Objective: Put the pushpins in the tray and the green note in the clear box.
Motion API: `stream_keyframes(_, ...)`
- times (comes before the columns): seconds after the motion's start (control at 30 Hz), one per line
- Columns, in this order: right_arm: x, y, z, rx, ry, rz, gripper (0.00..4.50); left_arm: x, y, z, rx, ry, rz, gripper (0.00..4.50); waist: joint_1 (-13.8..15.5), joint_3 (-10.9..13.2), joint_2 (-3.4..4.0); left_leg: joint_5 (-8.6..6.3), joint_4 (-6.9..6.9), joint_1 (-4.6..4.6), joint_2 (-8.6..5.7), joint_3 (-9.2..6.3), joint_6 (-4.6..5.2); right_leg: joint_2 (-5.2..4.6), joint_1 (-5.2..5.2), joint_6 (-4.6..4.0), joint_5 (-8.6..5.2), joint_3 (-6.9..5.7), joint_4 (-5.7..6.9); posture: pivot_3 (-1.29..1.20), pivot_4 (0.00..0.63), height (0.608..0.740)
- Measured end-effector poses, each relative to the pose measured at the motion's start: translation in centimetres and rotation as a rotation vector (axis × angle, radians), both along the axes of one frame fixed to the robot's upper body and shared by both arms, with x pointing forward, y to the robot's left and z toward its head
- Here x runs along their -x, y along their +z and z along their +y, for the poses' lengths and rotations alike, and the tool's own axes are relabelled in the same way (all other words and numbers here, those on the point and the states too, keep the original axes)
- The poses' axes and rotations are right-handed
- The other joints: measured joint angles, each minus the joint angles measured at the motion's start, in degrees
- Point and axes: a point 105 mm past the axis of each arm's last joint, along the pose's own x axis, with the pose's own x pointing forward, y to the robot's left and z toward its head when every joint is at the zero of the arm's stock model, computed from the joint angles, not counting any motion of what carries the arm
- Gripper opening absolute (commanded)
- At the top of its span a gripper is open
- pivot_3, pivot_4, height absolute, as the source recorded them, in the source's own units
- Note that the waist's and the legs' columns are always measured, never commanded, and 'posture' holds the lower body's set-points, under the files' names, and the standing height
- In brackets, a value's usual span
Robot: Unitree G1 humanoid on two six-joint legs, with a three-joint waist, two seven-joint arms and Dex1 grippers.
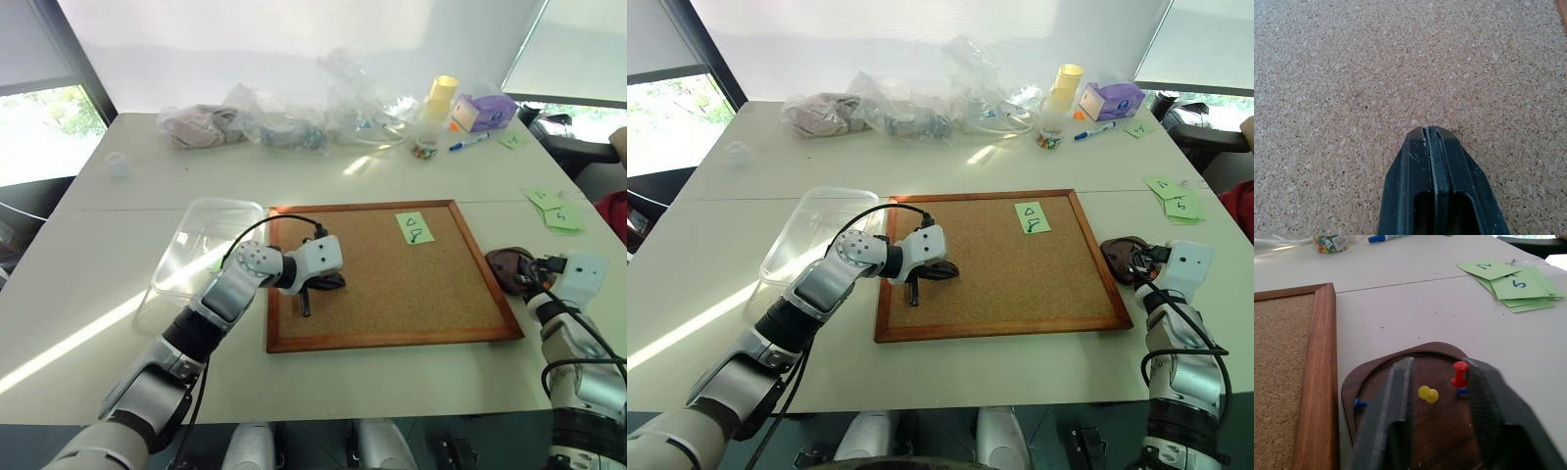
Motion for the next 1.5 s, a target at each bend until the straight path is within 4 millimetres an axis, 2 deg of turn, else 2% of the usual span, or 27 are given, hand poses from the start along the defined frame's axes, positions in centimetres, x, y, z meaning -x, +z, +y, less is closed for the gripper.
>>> stream_keyframes(0.07,0.0,0.0,0.0,0.002,-0.004,-0.002,4.09,0.0,0.0,0.0,0.000,0.000,0.000,0.00,0.00,0.00,0.00,0.00,0.00,0.00,0.00,0.00,0.00,0.00,0.00,0.00,0.00,0.00,0.00,0.00,0.150,0.737)
stream_keyframes(0.1,0.0,0.1,-0.1,0.004,-0.006,-0.004,4.42,0.0,0.0,0.0,0.000,0.000,0.000,0.00,-0.01,0.00,0.00,0.00,0.00,0.00,0.00,0.00,0.00,0.00,0.00,0.00,0.00,0.00,0.00,0.00,0.150,0.737)
stream_keyframes(0.37,0.5,0.1,-0.4,0.019,-0.018,-0.013,4.42,0.0,0.0,0.0,0.000,0.000,0.000,0.00,-0.01,0.00,0.00,0.00,0.00,0.00,0.00,0.00,0.00,0.00,0.00,0.00,0.00,0.00,0.00,0.00,0.150,0.737)
stream_keyframes(0.53,0.6,1.5,0.4,0.044,0.031,-0.061,4.42,0.0,0.0,0.0,0.000,0.000,0.000,0.00,0.01,0.00,0.00,0.00,0.00,0.00,0.00,-0.01,0.00,0.00,0.00,0.00,0.00,0.00,0.00,0.00,0.150,0.737)
stream_keyframes(0.63,0.1,2.9,3.0,0.058,0.164,-0.094,4.42,0.0,0.0,0.1,-0.002,0.002,0.000,0.00,-0.12,-0.01,0.01,0.00,0.00,0.00,0.01,-0.02,0.00,0.00,0.00,0.01,0.00,0.01,0.00,0.00,0.150,0.737)
stream_keyframes(0.8,-2.2,4.0,9.3,0.037,0.427,-0.080,4.42,0.0,0.0,0.0,0.000,-0.001,-0.001,0.00,-0.02,-0.02,0.00,0.00,0.00,0.00,0.01,-0.04,0.01,0.01,0.00,-0.01,-0.01,-0.01,0.00,0.00,0.150,0.737)
stream_keyframes(0.87,-3.0,3.8,11.3,0.033,0.493,-0.059,4.42,0.0,0.0,-0.1,0.001,-0.004,-0.002,0.00,0.04,-0.01,0.00,-0.01,0.00,-0.01,0.00,-0.04,0.01,0.01,0.00,-0.01,-0.01,-0.02,0.00,0.00,0.150,0.737)
stream_keyframes(0.97,-4.0,2.5,12.5,0.029,0.524,-0.004,4.42,0.0,0.0,-0.2,0.004,-0.008,-0.002,0.00,0.19,-0.01,-0.01,-0.01,0.00,-0.04,0.00,-0.03,0.02,0.00,0.00,-0.01,-0.01,-0.03,-0.02,0.00,0.150,0.737)
stream_keyframes(1.1,-4.9,0.9,12.9,0.008,0.523,0.042,4.42,0.0,0.0,-0.2,0.002,-0.009,0.000,0.00,0.13,-0.01,-0.01,-0.01,0.00,-0.04,0.00,-0.01,0.02,0.01,0.00,0.01,0.00,-0.03,-0.03,0.00,0.150,0.737)
stream_keyframes(1.43,-6.2,0.0,13.9,0.018,0.543,0.044,4.42,0.1,0.0,-0.1,0.003,-0.003,-0.002,0.00,0.06,-0.01,-0.01,-0.01,0.00,-0.03,0.00,-0.01,0.01,0.01,0.00,0.13,0.07,-0.04,-0.02,0.00,0.150,0.737)
stream_keyframes(1.5,-6.4,0.0,14.0,0.028,0.551,0.044,3.91,0.1,0.0,0.0,0.003,-0.002,-0.002,0.00,0.06,-0.01,-0.01,-0.01,0.00,-0.03,0.00,-0.01,0.01,0.02,0.00,0.13,0.07,-0.04,-0.02,0.00,0.150,0.737)
